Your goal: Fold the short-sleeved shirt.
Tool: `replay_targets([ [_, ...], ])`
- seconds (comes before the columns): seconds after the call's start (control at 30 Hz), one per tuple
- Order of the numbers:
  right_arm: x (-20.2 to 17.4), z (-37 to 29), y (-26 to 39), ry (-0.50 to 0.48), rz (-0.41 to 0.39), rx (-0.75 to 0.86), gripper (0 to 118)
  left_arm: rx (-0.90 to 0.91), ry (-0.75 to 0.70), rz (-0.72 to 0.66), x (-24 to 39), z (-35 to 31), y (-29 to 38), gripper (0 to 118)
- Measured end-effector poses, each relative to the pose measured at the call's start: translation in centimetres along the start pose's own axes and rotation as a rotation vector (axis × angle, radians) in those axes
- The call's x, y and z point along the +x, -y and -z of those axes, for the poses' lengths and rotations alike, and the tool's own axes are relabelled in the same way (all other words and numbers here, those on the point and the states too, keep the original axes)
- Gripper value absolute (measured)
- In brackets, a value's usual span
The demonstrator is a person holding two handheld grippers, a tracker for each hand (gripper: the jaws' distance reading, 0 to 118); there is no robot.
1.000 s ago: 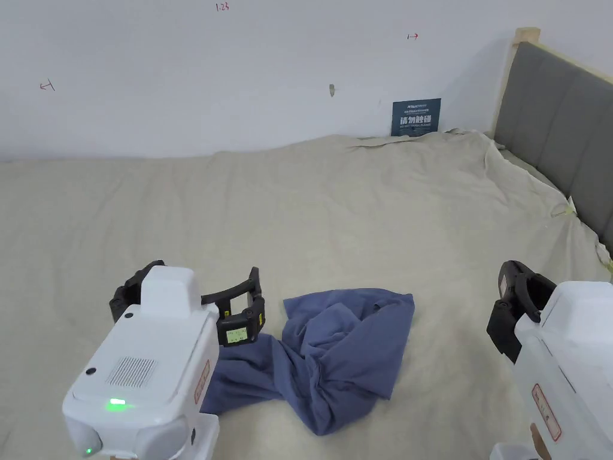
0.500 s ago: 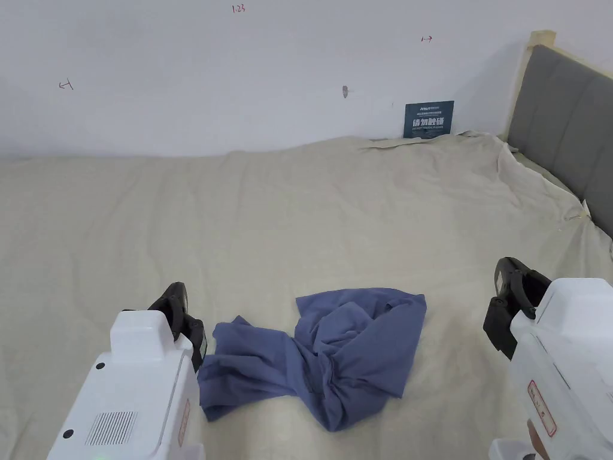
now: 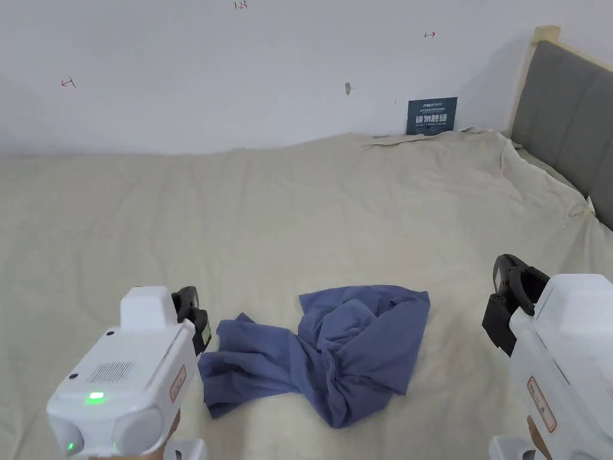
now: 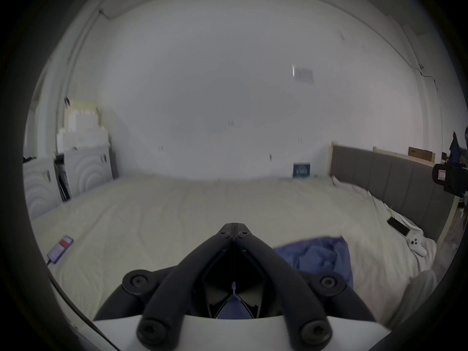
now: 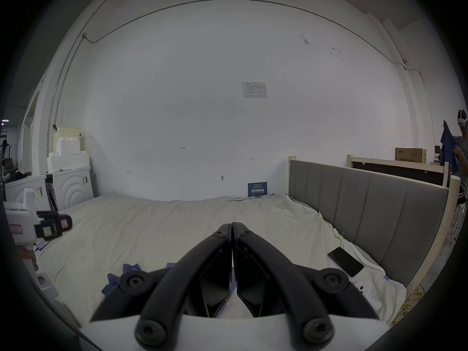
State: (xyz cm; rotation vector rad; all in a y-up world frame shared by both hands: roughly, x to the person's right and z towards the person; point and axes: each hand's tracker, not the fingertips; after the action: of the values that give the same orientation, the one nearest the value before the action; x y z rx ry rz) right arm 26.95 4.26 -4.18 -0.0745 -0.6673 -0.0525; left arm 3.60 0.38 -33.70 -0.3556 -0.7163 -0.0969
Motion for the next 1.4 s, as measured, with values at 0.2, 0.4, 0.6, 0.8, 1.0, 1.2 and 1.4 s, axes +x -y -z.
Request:
replay_targets([
  [0.2, 0.0, 0.3, 0.3, 0.003, -0.002, -0.014, 0, -0.322, 0.065, -0.081, -1.1, 6.0, 1.9, 0],
  [0.4, 0.3, 1.3, 1.2, 0.004, -0.003, -0.040, 0, -0.612, 0.010, -0.075, -2.2, 12.7, 6.0, 3],
  [0.6, 0.5, 2.4, 1.9, 0.001, -0.008, -0.066, 0, -0.731, -0.016, -0.125, -2.8, 15.1, 9.0, 94],
  [0.8, 0.4, 3.4, 2.8, 0.004, 0.004, -0.107, 0, -0.784, -0.055, -0.072, -2.1, 16.0, 10.7, 83],
  [1.0, 0.3, 3.8, 3.0, -0.003, 0.014, -0.130, 0, -0.767, -0.001, -0.010, -0.8, 15.3, 10.2, 27],
  [1.2, 0.2, 4.9, 2.6, -0.015, 0.010, -0.165, 0, -0.723, 0.055, 0.010, -0.3, 14.1, 9.6, 6],
  [1.4, 1.6, 11.2, 3.6, -0.054, 0.043, -0.386, 7, -0.650, 0.124, -0.067, -2.0, 11.6, 7.3, 6],
])
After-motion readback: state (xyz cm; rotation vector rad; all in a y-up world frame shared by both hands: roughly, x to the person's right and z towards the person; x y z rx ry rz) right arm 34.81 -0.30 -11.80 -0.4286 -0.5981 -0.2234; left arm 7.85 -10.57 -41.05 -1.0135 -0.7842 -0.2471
